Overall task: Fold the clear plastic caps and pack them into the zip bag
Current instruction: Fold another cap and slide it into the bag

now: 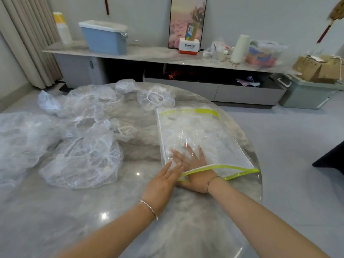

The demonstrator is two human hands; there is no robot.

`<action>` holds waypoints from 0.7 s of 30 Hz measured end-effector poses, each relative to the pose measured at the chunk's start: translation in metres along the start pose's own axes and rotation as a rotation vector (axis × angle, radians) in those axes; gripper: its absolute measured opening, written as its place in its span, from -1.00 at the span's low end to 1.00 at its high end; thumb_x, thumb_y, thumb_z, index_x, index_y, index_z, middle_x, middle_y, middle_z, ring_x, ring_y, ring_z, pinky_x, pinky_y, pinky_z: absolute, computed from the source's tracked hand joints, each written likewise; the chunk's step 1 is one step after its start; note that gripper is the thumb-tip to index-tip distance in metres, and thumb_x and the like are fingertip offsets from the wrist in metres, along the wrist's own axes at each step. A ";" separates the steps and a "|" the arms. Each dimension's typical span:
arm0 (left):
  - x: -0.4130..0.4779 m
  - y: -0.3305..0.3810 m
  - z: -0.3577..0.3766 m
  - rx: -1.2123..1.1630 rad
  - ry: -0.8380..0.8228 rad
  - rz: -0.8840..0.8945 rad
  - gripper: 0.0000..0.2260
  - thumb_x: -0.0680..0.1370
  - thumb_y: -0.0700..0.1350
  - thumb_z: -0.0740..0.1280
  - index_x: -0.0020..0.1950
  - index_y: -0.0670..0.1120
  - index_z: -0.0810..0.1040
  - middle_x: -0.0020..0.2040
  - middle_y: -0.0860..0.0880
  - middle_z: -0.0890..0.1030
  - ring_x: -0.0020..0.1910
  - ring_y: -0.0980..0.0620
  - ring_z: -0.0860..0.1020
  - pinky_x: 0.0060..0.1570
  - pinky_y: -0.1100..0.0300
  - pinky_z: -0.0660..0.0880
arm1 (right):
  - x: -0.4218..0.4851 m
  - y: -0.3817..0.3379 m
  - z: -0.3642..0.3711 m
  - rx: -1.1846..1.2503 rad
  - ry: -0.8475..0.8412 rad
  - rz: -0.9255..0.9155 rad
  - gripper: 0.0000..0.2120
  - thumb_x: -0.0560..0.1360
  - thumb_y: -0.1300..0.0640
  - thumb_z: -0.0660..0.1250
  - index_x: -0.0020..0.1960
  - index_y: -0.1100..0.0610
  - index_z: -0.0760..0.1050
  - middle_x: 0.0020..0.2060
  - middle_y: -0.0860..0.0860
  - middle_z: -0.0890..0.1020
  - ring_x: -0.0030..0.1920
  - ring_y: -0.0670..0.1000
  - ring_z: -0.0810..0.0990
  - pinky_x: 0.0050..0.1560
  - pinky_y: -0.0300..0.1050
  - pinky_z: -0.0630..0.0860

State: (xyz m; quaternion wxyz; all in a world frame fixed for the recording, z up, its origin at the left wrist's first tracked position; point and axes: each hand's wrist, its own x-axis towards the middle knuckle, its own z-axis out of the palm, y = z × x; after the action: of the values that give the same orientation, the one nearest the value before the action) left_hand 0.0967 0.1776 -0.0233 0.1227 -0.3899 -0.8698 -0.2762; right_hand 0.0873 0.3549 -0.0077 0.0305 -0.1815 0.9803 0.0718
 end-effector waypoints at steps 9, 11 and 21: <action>0.006 -0.007 -0.004 -0.064 -0.080 -0.041 -0.63 0.52 -0.31 0.19 0.32 -0.18 0.47 0.27 -0.09 0.54 0.31 -0.19 0.43 0.22 0.12 0.40 | 0.014 0.006 -0.018 0.009 -0.115 0.070 -0.07 0.23 -0.56 -0.37 0.51 -0.17 -0.30 0.43 -0.20 -0.40 0.41 0.10 -0.53 0.36 0.24 -0.48; 0.002 -0.010 -0.016 -0.051 -0.110 -0.029 -0.61 0.57 -0.11 0.09 0.38 -0.12 0.42 0.36 -0.06 0.45 0.35 -0.10 0.39 0.29 0.11 0.34 | -0.002 0.004 -0.015 0.045 -0.034 0.049 -0.15 0.31 -0.56 -0.37 0.51 -0.19 -0.25 0.46 -0.19 -0.33 0.43 0.09 -0.49 0.39 0.18 -0.45; -0.078 -0.079 -0.092 0.369 -0.385 -0.762 -0.31 0.54 0.30 -0.18 0.51 -0.07 -0.28 0.52 -0.11 -0.26 0.51 -0.17 -0.18 0.45 -0.07 -0.15 | -0.081 -0.032 -0.029 0.153 -0.087 0.084 -0.14 0.30 -0.46 -0.54 0.52 -0.17 -0.17 0.45 -0.24 -0.25 0.49 -0.11 -0.29 0.37 -0.21 -0.45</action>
State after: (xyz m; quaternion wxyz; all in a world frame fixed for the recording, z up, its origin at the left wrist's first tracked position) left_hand 0.0896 0.0336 -0.0121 -0.0839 -0.0584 -0.9926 -0.0650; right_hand 0.1731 0.3497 0.0241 0.0840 -0.1339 0.9874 0.0060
